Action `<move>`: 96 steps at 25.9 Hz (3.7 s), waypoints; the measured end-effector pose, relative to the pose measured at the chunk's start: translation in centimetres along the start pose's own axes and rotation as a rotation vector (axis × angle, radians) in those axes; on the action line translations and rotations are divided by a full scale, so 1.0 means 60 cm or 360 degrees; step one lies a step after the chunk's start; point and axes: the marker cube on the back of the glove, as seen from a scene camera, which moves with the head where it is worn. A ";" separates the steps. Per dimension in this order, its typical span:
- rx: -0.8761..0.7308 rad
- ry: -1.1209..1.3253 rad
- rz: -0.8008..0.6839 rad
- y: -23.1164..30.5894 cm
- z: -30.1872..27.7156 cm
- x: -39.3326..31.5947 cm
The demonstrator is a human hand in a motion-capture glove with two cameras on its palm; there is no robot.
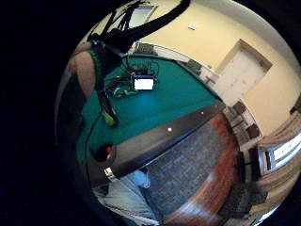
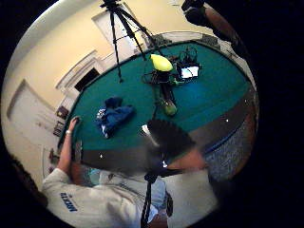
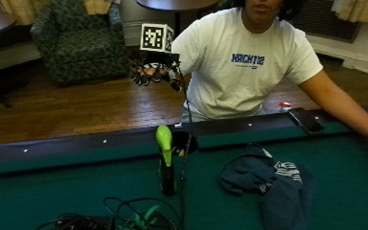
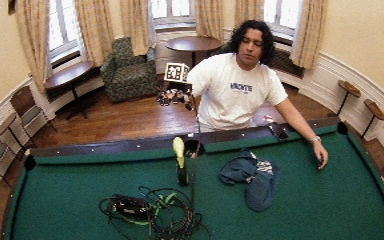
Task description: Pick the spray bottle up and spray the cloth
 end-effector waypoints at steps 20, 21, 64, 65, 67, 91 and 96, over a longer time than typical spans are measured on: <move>-0.0165 -0.0283 -0.0008 0.054 0.107 0.038; -0.0181 -0.0329 0.0001 0.053 0.116 0.039; -0.0659 -0.2100 0.0426 -0.158 0.384 -0.104; -0.0638 -0.2094 0.0425 -0.160 0.385 -0.107; -0.0604 -0.2083 0.0417 -0.164 0.386 -0.113; -0.0195 -0.1866 0.0529 -0.178 0.395 -0.140; -0.0194 -0.1811 0.0409 -0.170 0.382 -0.150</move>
